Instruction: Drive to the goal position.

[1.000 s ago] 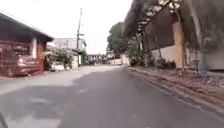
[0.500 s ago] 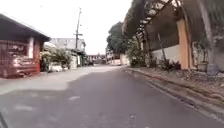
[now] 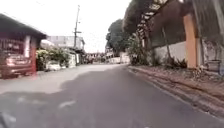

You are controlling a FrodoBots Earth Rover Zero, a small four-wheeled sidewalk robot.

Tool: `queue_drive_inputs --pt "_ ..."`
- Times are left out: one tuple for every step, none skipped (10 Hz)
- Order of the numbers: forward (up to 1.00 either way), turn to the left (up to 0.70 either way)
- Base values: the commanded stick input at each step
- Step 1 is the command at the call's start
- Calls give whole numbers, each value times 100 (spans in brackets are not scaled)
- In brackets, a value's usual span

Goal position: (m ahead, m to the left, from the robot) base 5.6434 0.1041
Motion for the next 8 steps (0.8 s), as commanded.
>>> queue_drive_inputs --pt "70 0" --pt "70 0" --pt "70 0" --pt "70 0" --pt "70 0" --pt "70 0" --pt "70 0" --pt "70 0"
